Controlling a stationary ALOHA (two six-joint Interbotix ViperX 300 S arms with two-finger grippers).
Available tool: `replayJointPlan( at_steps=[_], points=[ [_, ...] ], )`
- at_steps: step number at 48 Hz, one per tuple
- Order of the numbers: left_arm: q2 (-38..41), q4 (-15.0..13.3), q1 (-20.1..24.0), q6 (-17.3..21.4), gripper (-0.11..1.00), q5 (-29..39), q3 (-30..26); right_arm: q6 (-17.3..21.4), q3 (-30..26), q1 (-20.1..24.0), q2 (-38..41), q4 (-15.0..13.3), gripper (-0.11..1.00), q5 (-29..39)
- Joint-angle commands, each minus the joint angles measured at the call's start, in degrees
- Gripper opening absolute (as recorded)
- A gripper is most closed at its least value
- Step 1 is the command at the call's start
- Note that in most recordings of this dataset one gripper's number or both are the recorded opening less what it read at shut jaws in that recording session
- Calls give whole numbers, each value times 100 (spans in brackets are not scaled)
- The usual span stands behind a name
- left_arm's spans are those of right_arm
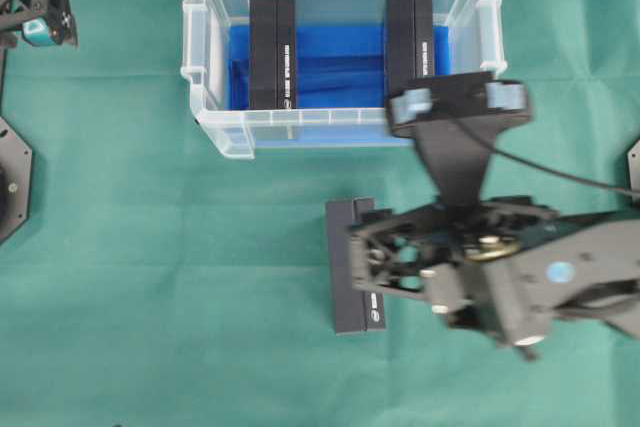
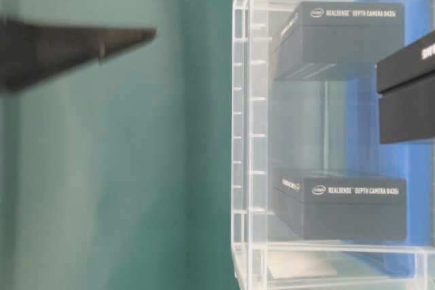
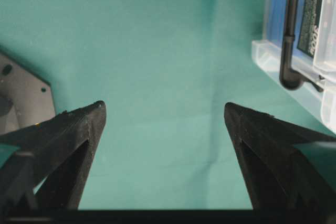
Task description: Take out the box from the case.
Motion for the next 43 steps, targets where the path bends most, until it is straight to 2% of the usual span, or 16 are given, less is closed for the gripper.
replayJointPlan(
  at_steps=[1,11,21,33,43],
  points=[
    [-26,9,-26,0,99,-9,-62,44,308,35,-527,-18,94,-35],
    [-35,0,-26,-44,99,53,-53,141,1512,70,-1468,-18,94,-483],
    [-26,-18,-26,-70,99,123,-62,141,2443,97,-2347,-9,94,-703],
    [-35,-18,-26,-79,99,141,-53,141,3199,167,-3226,-9,94,-571],
    [-26,-18,-26,-70,99,141,-53,123,3533,149,-3428,-18,94,-650]
  ],
)
